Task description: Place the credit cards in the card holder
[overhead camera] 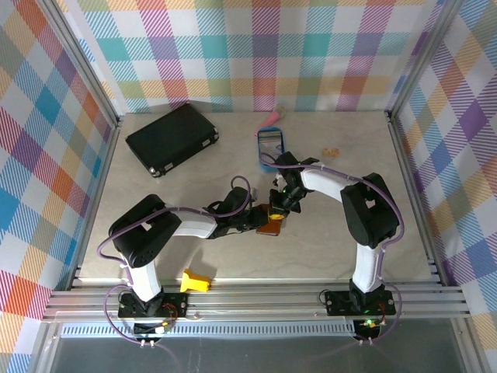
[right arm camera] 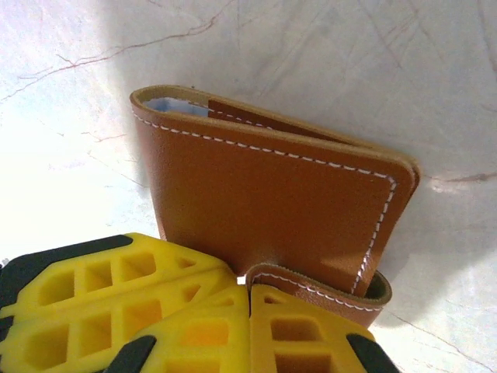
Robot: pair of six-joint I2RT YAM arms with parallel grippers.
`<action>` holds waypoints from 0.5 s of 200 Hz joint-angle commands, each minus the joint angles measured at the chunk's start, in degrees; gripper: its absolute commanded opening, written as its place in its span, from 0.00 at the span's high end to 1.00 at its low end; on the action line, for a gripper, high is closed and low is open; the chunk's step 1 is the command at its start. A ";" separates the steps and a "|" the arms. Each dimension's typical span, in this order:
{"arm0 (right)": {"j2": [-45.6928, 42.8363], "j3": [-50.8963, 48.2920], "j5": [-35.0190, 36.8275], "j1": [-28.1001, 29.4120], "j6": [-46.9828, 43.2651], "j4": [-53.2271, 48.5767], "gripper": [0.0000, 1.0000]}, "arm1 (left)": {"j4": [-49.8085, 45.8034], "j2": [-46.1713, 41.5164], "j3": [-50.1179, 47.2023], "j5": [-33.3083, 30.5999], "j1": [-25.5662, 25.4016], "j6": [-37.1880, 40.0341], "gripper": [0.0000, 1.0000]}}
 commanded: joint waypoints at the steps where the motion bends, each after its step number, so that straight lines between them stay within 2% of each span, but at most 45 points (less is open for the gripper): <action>1: 2.08 1.02 3.58 0.25 -0.38 -0.67 1.00 | -4.32 1.92 -0.85 -0.43 -0.62 0.78 1.00; 38: 4.05 -0.15 0.43 0.28 0.26 1.90 1.00 | -5.19 1.61 -0.63 -0.74 -0.61 0.97 1.00; 100: 4.38 -5.71 2.37 -0.60 2.67 3.27 1.00 | -7.64 0.80 -0.28 -1.55 -0.61 1.83 1.00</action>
